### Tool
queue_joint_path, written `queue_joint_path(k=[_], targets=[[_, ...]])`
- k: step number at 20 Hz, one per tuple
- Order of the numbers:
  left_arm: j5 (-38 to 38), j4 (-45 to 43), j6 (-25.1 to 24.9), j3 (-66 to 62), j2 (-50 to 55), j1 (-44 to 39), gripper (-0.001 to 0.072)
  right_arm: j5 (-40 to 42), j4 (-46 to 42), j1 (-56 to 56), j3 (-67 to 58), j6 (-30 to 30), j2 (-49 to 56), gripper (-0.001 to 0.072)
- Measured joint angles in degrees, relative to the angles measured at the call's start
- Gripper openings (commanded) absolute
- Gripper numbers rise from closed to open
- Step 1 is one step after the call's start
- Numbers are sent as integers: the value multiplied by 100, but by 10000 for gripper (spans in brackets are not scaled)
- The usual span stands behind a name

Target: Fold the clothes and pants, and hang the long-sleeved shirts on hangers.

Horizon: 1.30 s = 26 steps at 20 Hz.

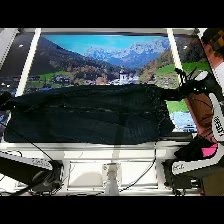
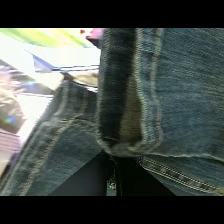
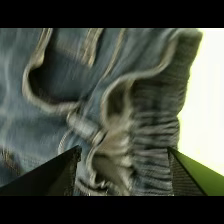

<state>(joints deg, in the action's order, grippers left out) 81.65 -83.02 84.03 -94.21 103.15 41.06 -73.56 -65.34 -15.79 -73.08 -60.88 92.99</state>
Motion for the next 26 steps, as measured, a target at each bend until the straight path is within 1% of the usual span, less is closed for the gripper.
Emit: queue_joint_path(k=[2,3,4,5,6,7,11,15,19,20,22,23,26], targets=[[0,35,-2,0,4,-92,34,-275,9,68,35,264,0,563],[0,44,-2,0,4,-133,34,-339,13,129,63,358,0,531],[2,55,-2,0,4,-168,33,-380,7,199,96,435,0,445],[2,59,-2,0,4,-199,34,-369,-20,275,142,490,0,330],[2,63,-2,0,4,-219,34,-334,-50,341,190,531,0,174],[2,63,-2,0,4,-234,33,-282,-68,400,232,570,0,41],[2,72,-2,0,4,-262,34,-140,-195,503,267,656,-52,35],[0,2,-2,0,4,-269,34,-83,-498,455,114,667,-326,35],[2,-101,-2,0,4,-269,33,-42,-966,223,-13,470,-509,36],[2,-120,-2,0,4,-271,33,-22,-1051,144,-2,411,-527,62],[2,-160,-2,0,4,-273,34,66,-1187,31,52,293,-553,579],[0,-166,-2,0,4,-273,33,92,-1215,-7,83,249,-557,615],[2,-184,-2,0,4,-273,34,101,-1259,-68,129,140,-564,617]])
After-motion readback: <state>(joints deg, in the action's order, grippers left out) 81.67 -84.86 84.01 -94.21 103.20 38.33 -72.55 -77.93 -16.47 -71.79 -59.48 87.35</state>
